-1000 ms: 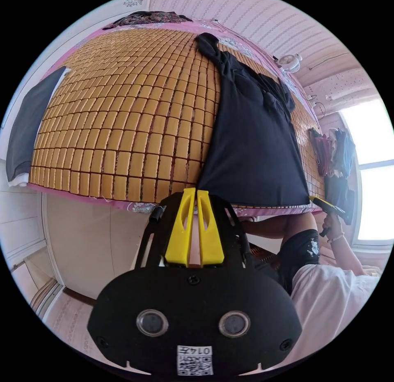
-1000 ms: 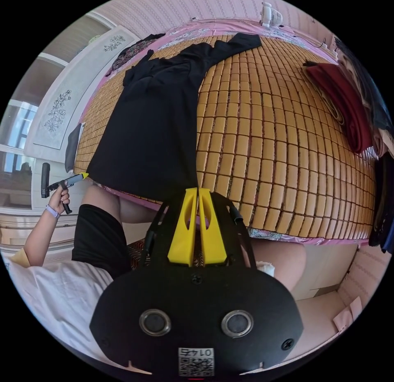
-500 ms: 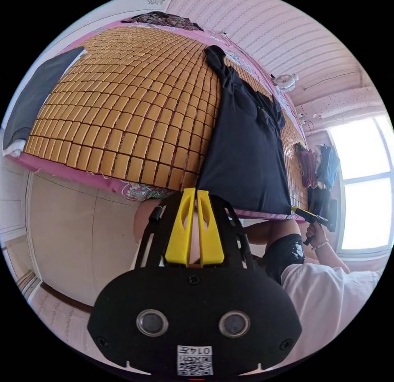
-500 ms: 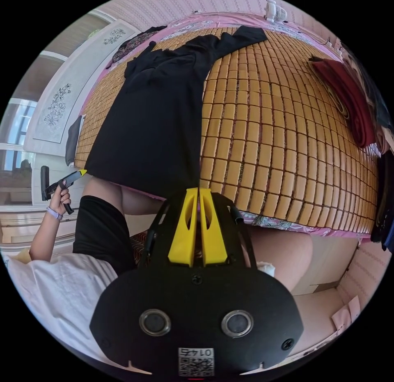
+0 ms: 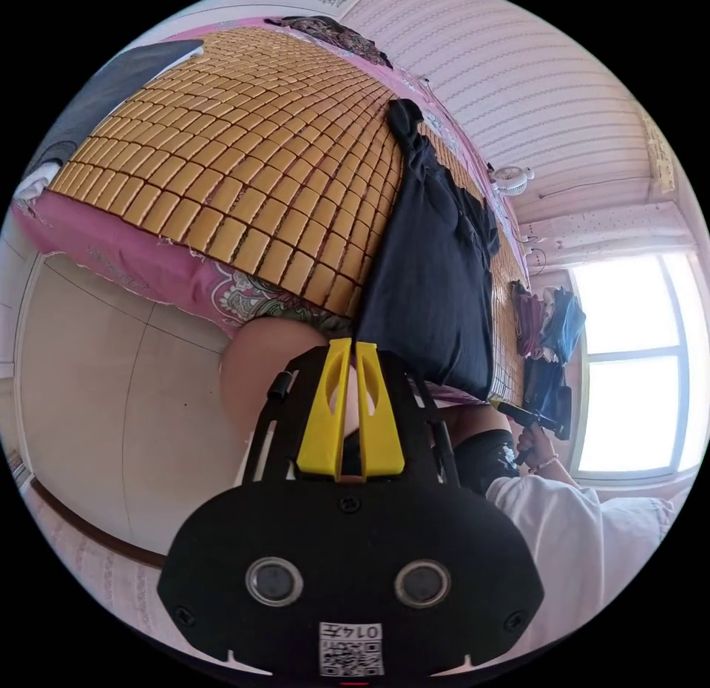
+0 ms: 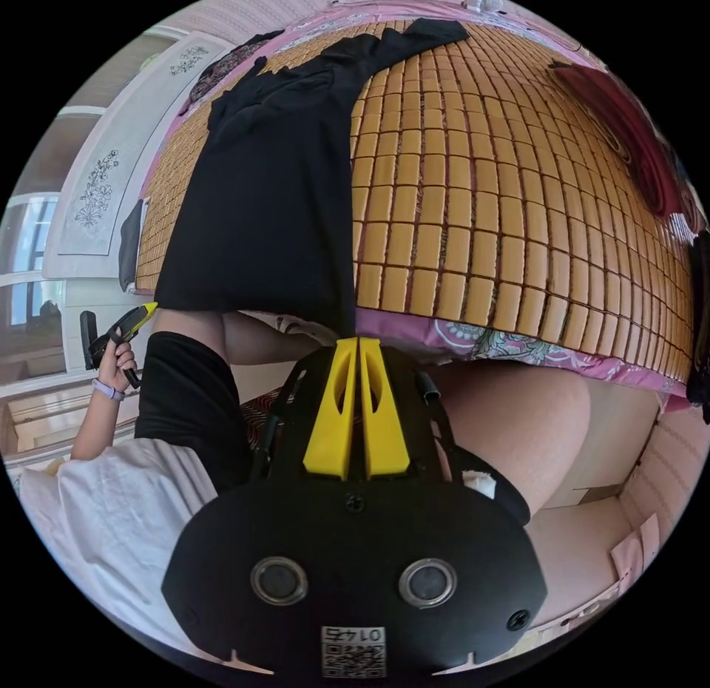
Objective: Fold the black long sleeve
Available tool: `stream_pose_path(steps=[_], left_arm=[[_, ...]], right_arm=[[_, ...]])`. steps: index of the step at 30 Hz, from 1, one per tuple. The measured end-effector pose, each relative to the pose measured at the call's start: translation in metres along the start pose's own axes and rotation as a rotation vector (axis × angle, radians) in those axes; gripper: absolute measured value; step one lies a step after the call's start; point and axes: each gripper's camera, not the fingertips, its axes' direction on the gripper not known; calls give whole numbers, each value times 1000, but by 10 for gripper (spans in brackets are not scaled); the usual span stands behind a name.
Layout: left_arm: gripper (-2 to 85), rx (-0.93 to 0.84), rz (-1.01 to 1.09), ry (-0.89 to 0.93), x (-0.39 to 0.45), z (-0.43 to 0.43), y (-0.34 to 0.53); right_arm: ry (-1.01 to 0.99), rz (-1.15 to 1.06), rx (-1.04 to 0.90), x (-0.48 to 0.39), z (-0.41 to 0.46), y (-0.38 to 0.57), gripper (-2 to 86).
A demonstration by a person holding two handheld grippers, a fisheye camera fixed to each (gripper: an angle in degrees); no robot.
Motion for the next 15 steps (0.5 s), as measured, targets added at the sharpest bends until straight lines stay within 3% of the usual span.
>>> stream_pose_path(steps=[4, 8, 12, 15], left_arm=[[-10, 46, 2, -44, 4, -27, 27], [-10, 102, -13, -88, 5, -58, 62], [-10, 162, -21, -71, 9, -86, 97], [-10, 216, -24, -50, 15, -107, 124]], right_arm=[[49, -42, 135, -27, -40, 40, -2], [112, -96, 88, -60, -62, 62, -2], [161, -94, 160, -88, -94, 95, -3], [109, -155, 124, -109, -107, 115, -4]])
